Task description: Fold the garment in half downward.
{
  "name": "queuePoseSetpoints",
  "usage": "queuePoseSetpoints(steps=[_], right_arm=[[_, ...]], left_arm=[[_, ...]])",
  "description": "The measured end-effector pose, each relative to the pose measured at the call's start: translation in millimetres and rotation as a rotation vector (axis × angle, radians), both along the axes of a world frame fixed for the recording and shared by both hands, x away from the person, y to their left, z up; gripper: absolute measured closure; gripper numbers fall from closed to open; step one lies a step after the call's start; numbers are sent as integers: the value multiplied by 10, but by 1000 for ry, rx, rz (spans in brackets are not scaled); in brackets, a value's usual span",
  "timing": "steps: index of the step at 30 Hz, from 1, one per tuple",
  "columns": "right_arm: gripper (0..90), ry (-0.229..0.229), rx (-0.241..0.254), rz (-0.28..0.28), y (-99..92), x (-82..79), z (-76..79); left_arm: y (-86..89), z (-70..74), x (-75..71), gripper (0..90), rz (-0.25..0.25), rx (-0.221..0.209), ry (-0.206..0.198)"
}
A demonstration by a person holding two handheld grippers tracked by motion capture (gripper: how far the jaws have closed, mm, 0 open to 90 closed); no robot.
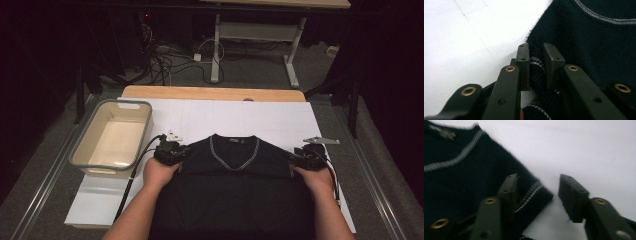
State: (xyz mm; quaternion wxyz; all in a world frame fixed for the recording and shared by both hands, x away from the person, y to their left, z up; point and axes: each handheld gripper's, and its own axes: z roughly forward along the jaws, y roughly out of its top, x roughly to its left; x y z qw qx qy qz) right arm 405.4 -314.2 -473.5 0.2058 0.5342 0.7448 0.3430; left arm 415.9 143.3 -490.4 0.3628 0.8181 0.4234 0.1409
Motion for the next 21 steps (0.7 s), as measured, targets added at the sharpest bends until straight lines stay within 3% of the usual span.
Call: queuePoseSetpoints(steps=[5, 21], right_arm=[[491, -4, -33, 11, 46, -23, -18], [799, -22, -6, 75, 74, -60, -35]], left_arm=[[-9, 0, -8, 740, 3, 6, -5], [-16, 2, -18, 745, 2, 15, -12]])
